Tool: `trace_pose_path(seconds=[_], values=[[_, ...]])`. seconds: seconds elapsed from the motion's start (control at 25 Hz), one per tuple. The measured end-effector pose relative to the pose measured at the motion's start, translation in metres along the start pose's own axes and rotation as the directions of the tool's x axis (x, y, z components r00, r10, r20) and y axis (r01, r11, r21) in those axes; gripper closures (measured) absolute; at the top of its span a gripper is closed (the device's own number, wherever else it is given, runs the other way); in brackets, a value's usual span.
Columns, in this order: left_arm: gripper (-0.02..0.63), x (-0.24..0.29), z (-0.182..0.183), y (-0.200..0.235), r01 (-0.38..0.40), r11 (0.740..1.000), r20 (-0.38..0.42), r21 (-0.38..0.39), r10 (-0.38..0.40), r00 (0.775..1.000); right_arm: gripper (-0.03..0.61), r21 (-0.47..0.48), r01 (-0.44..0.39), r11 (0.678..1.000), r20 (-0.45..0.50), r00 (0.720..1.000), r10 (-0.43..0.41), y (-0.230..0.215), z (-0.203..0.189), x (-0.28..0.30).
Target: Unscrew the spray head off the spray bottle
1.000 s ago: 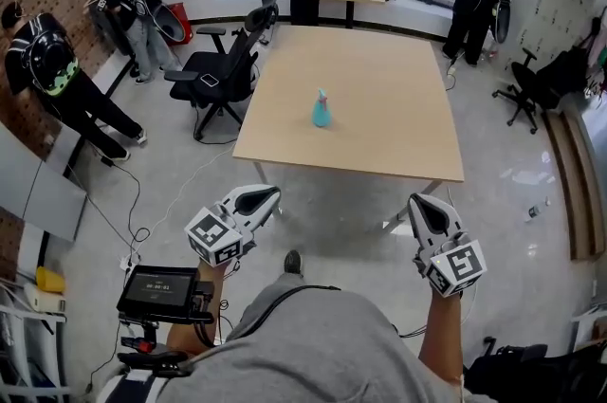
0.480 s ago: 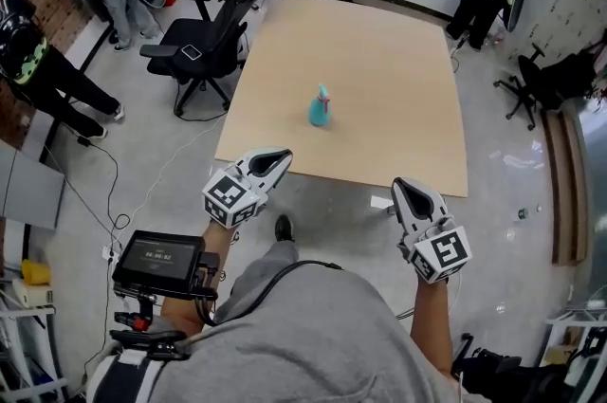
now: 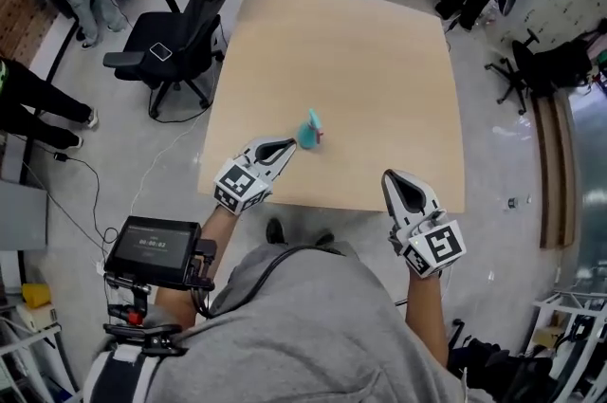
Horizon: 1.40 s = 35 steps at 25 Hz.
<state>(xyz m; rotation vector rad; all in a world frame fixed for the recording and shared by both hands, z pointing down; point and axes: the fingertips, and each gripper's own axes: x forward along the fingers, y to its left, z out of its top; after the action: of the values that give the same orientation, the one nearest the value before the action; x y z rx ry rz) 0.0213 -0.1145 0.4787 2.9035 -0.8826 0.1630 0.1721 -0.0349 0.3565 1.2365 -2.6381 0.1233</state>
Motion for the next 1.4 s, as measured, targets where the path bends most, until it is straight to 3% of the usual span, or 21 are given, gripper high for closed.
trace_pose_path(seconds=[0.12,0.36,0.56,0.6,0.76,0.92,1.04,1.24,1.4], values=[[0.607,0.019,-0.005,0.017,-0.011,1.000,-0.005,-0.010,0.011,1.000,0.572,0.020,-0.021,1.000,-0.012,1.000,0.022,-0.027,-0.002,0.023],[0.607,0.045,-0.018,0.031,-0.079,0.996,-0.026,-0.036,0.078,0.997,0.572,0.005,-0.150,0.989,-0.034,0.988,0.150,-0.056,-0.004,0.059],[0.604,0.073,-0.062,0.055,-0.096,0.995,-0.124,-0.039,0.090,0.988,0.573,0.005,-0.208,0.978,-0.047,0.977,0.208,-0.085,0.000,0.088],[0.585,0.080,-0.075,0.061,-0.092,0.995,-0.141,-0.041,0.086,0.986,0.572,-0.001,-0.220,0.975,-0.066,0.973,0.220,-0.088,-0.004,0.095],[0.310,0.110,-0.127,0.062,-0.018,1.000,-0.210,0.001,0.018,0.977,0.572,0.009,-0.242,0.970,-0.140,0.960,0.241,-0.100,-0.018,0.112],[0.174,0.138,-0.182,0.063,0.076,0.995,-0.280,0.058,-0.057,0.958,0.572,0.018,-0.227,0.974,-0.208,0.952,0.226,-0.103,-0.032,0.137],[0.114,0.160,-0.205,0.076,0.109,0.989,-0.284,0.097,-0.077,0.956,0.572,0.024,-0.194,0.981,-0.236,0.952,0.194,-0.104,-0.042,0.160],[0.056,0.187,-0.198,0.063,0.141,0.979,-0.261,0.145,-0.099,0.960,0.572,0.028,-0.152,0.988,-0.242,0.958,0.154,-0.096,-0.038,0.152],[0.049,0.202,-0.201,0.042,0.224,0.962,-0.299,0.157,-0.170,0.939,0.572,0.044,-0.122,0.992,-0.262,0.956,0.129,-0.097,-0.036,0.139]])
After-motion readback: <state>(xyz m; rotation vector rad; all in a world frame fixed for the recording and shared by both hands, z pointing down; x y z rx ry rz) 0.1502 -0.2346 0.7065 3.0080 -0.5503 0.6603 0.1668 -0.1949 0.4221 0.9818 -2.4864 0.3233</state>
